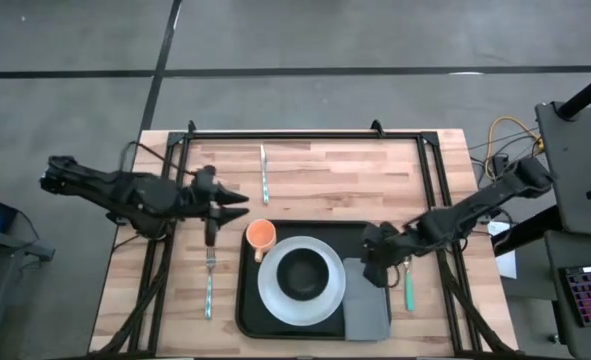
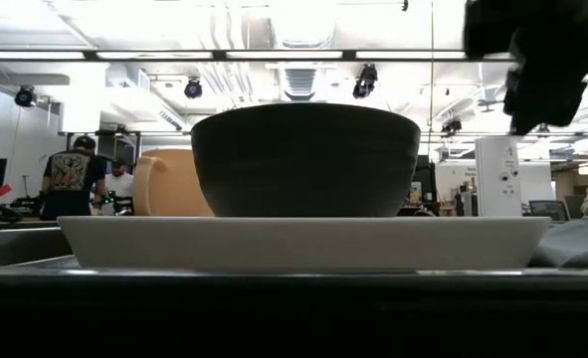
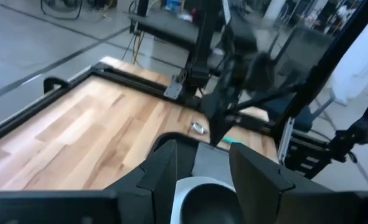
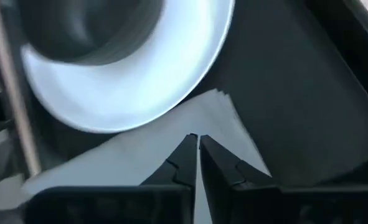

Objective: Set up tray
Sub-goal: Put the gray napkin on the black serving tray to the right side of the white plate, then put the blue fork on top of the gray napkin

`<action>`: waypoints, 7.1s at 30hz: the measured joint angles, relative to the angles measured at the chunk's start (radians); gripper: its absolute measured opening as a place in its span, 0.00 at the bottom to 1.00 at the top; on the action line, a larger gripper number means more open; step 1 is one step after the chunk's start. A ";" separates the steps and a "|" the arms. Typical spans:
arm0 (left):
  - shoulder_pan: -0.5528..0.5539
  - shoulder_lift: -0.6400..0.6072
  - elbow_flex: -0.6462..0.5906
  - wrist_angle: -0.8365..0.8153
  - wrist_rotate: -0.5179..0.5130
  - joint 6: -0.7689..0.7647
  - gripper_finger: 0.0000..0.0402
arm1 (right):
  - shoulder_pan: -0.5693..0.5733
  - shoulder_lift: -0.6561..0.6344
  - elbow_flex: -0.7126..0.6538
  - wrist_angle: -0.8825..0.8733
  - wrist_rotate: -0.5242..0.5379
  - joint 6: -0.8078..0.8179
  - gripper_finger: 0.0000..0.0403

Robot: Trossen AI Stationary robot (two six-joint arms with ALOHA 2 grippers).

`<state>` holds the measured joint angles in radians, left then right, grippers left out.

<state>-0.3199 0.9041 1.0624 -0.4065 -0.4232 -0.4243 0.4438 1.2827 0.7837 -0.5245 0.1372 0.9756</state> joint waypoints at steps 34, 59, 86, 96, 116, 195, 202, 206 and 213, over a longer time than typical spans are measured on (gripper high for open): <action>0.000 0.058 0.036 -0.047 0.003 0.053 0.32 | -0.011 0.336 -0.051 0.188 -0.106 0.036 0.02; 0.000 0.057 0.036 -0.051 0.029 0.052 0.32 | -0.244 0.295 -0.084 0.235 -0.117 -0.204 0.02; 0.000 0.058 0.036 -0.089 0.029 0.075 0.32 | -0.350 0.070 -0.076 0.117 -0.204 -0.394 0.23; 0.000 0.058 0.036 -0.092 0.029 0.075 0.32 | -0.424 0.122 -0.076 0.138 -0.266 -0.552 0.17; 0.000 0.058 0.036 -0.099 0.029 0.074 0.32 | -0.436 0.231 -0.083 0.162 -0.315 -0.636 0.19; -0.435 0.409 0.054 -0.601 -0.435 -1.303 0.10 | -0.108 -0.119 0.593 -0.663 0.157 -0.250 0.39; -0.483 0.444 0.110 -0.903 -0.259 -1.602 0.11 | -0.096 -0.119 0.593 -0.703 0.154 -0.263 0.41; -0.498 0.442 0.110 -0.929 -0.102 -1.664 0.15 | -0.090 -0.119 0.592 -0.703 0.164 -0.285 0.42; -0.499 0.444 0.100 -0.922 0.090 -1.685 0.25 | -0.088 -0.119 0.591 -0.703 0.178 -0.303 0.42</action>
<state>-0.8185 1.3480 1.1628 -1.3285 -0.3328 -2.1091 0.3553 1.1641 1.3750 -1.2274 0.3154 0.6724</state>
